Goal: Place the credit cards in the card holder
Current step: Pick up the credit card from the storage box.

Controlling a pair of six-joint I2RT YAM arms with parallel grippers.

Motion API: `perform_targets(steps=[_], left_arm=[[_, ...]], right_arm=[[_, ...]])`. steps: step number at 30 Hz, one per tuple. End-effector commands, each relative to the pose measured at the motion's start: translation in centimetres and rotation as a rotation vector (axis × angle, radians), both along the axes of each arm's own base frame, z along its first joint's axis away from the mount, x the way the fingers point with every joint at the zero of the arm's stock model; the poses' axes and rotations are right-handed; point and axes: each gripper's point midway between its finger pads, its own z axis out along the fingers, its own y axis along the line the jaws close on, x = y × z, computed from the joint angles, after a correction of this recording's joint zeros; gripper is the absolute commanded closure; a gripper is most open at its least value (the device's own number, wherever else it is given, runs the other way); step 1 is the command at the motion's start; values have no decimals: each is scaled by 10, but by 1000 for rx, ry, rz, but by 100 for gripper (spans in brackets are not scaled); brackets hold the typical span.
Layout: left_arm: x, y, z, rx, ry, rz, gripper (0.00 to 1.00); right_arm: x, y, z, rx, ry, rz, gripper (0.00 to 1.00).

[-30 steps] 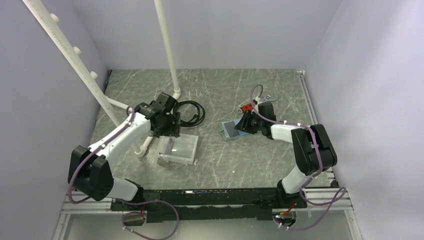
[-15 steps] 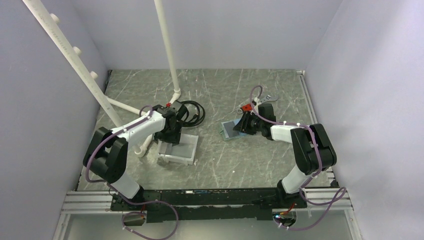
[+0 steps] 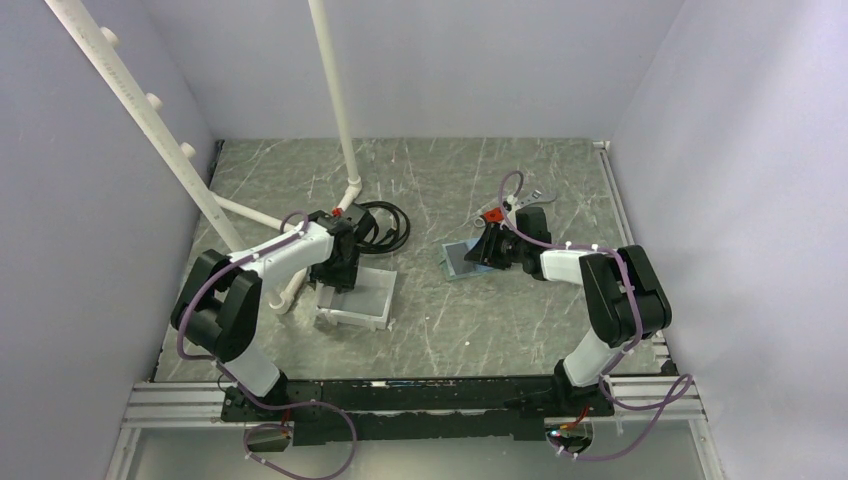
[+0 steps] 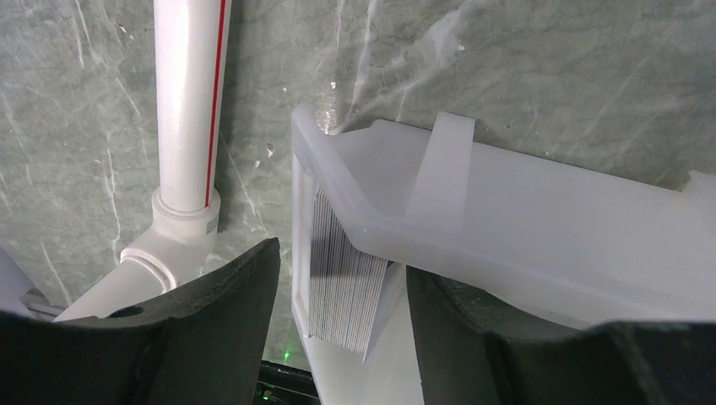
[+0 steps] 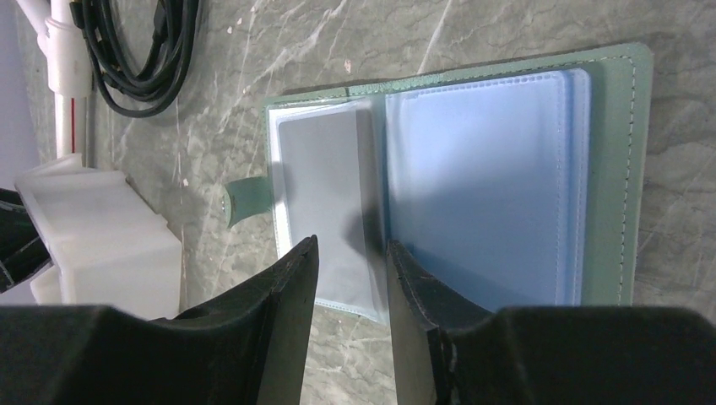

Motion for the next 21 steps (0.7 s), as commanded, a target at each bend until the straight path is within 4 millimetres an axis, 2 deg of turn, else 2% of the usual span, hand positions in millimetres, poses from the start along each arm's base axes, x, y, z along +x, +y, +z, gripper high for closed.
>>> perform_targets(steps=[1, 21], left_arm=[[4, 6, 5, 42, -19, 5, 39], [6, 7, 25, 41, -42, 13, 51]], right_arm=[[5, 2, 5, 21, -32, 7, 62], [3, 6, 5, 40, -24, 21, 62]])
